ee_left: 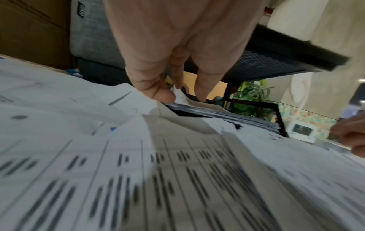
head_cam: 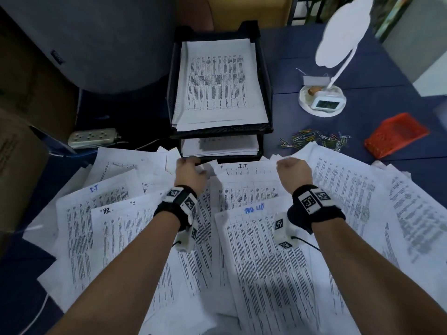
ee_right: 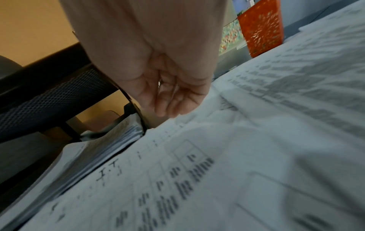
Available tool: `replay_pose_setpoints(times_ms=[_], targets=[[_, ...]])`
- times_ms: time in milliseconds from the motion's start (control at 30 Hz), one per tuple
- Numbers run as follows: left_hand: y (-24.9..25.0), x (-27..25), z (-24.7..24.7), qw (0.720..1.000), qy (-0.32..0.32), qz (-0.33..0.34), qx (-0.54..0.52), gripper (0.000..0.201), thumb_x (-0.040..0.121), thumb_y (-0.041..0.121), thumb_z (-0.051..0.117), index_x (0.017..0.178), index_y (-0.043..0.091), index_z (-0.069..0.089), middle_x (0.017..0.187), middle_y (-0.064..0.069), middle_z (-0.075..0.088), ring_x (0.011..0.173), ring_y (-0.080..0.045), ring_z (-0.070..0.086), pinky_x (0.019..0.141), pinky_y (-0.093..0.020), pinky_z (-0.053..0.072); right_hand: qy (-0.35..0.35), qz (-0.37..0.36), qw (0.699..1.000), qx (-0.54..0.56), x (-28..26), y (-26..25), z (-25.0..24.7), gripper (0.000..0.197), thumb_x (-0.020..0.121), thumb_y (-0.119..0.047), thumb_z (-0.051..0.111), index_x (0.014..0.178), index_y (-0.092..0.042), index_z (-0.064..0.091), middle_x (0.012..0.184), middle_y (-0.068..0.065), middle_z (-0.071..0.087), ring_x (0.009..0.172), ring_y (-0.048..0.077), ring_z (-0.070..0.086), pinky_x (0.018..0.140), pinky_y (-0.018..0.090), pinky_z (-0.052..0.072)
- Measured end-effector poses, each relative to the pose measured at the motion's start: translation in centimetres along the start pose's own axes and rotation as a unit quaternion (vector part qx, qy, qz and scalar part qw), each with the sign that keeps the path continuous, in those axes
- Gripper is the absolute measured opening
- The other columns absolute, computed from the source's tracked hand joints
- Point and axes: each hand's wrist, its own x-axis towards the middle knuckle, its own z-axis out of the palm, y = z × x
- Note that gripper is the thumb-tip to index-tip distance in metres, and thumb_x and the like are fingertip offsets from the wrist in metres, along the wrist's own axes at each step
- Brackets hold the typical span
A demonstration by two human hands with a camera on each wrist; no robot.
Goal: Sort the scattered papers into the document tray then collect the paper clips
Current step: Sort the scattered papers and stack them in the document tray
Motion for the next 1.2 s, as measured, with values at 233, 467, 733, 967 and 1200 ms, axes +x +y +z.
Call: replay_pose_setpoints(times_ms=[233, 467, 733, 967, 1200], targets=[[0.8, -7.2, 2.7, 0.947, -0.188, 0.123, 0.230, 0.045, 0.077, 0.053, 0.067, 0.103, 0.018, 0.056, 0.097, -0.001, 0.056, 0.090, -0.022, 0.056, 0.080, -0.034, 0.051, -0.053, 0.059, 0.988, -0.129, -2.9, 6.4, -1.4, 0.029, 0.086, -0.031, 0.061, 0.114, -0.023, 0.063, 0.123, 0.005, 0.061, 0.118, 0.029, 0.052, 0.101, 0.039, 0.042], [1.5, -8.9, 2.5, 0.961, -0.242, 0.065, 0.118, 0.038, 0.084, 0.020, 0.067, 0.120, 0.013, 0.060, 0.113, -0.004, 0.060, 0.097, -0.025, 0.059, 0.079, -0.030, 0.049, -0.111, 0.004, 0.982, -0.156, -5.0, 6.9, -2.6, 0.059, 0.078, -0.038, 0.071, 0.131, -0.024, 0.050, 0.136, 0.007, 0.046, 0.125, 0.029, 0.045, 0.103, 0.048, 0.041], [1.8, -8.3, 2.0, 0.978, -0.120, 0.008, -0.171, 0.022, 0.084, 0.045, 0.066, 0.086, 0.024, 0.060, 0.114, 0.001, 0.062, 0.104, -0.019, 0.058, 0.095, -0.038, 0.046, -0.117, -0.132, 0.952, -0.250, -5.4, 3.3, -3.2, 0.009, 0.088, -0.023, 0.056, 0.093, -0.029, 0.057, 0.101, -0.005, 0.058, 0.107, 0.020, 0.052, 0.103, 0.046, 0.029], [0.9, -6.4, 2.9, 0.971, -0.050, -0.112, -0.206, 0.043, 0.087, 0.026, 0.066, 0.120, 0.010, 0.043, 0.105, -0.001, 0.053, 0.091, -0.022, 0.054, 0.076, -0.028, 0.042, -0.172, -0.115, 0.935, -0.286, -4.8, 2.9, -2.7, 0.021, 0.093, -0.014, 0.045, 0.103, -0.026, 0.060, 0.098, -0.004, 0.057, 0.098, 0.020, 0.054, 0.104, 0.046, 0.032], [-0.2, -5.2, 2.4, 0.947, -0.084, -0.054, -0.304, 0.022, 0.089, 0.027, 0.057, 0.072, 0.018, 0.046, 0.073, -0.007, 0.049, 0.069, -0.019, 0.047, 0.066, -0.029, 0.038, -0.133, -0.094, 0.963, -0.216, -3.2, 3.6, -2.1, 0.023, 0.091, -0.022, 0.054, 0.111, -0.016, 0.065, 0.128, 0.011, 0.044, 0.122, 0.032, 0.045, 0.101, 0.041, 0.042]])
